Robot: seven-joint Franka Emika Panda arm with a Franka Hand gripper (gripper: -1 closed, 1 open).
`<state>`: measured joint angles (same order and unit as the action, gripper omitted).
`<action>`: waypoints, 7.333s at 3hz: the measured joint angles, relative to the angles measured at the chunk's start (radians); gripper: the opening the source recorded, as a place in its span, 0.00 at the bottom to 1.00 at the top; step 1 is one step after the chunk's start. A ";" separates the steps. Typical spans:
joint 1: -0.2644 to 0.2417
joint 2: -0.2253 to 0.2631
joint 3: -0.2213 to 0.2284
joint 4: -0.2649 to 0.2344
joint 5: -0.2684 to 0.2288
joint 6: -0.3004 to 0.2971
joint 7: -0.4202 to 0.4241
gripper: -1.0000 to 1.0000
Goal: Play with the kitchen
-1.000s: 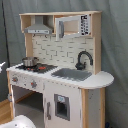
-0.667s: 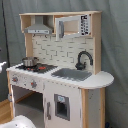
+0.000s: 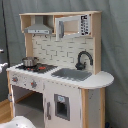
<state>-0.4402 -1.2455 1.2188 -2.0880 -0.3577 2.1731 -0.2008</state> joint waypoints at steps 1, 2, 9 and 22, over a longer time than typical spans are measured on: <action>0.024 0.023 -0.017 -0.002 0.021 -0.078 -0.057 1.00; 0.045 0.044 -0.042 -0.006 0.049 -0.155 -0.126 1.00; 0.086 0.262 -0.094 -0.222 0.484 -0.256 -0.595 1.00; 0.073 1.035 0.108 -0.425 0.568 0.442 -0.654 0.00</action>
<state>-0.3677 -0.2100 1.3268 -2.5135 0.2101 2.6151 -0.8544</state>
